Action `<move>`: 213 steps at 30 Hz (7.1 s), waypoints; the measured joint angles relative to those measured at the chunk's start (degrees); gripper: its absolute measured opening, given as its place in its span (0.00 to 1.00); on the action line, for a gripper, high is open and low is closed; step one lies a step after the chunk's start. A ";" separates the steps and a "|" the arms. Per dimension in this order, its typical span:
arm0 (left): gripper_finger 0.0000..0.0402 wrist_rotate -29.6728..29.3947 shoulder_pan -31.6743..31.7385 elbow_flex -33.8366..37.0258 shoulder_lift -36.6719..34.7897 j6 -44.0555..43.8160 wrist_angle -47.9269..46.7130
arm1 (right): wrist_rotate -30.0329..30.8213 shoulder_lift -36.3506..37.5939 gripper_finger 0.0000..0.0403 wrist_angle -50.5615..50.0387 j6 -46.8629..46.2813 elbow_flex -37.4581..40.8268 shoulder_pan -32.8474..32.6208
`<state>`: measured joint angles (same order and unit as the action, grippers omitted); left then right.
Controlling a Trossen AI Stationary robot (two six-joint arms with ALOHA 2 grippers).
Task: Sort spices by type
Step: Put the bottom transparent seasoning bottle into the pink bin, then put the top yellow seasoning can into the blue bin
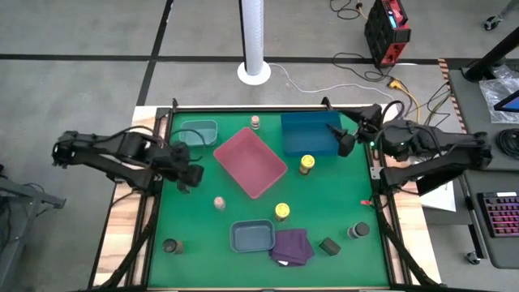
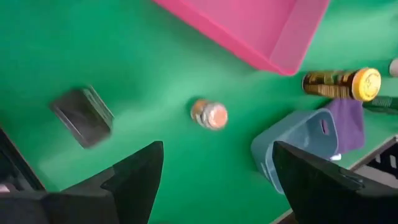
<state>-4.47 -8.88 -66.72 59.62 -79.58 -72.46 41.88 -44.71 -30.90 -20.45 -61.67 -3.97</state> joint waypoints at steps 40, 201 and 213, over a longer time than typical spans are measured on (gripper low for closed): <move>0.71 1.68 -4.59 25.44 15.88 56.77 41.47 | -0.27 -2.65 0.88 0.77 -3.01 0.02 0.00; 0.57 -8.58 20.92 -0.76 4.23 56.07 39.41 | -27.56 -37.71 0.87 -51.90 -51.51 -26.03 6.71; 0.57 -8.53 20.92 -1.03 4.23 56.07 37.28 | -42.57 -48.40 0.87 -44.70 -37.94 -26.01 18.03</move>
<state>-13.01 12.03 -67.75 63.86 -23.51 -35.17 -0.70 -93.10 -75.60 -58.40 -87.68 14.06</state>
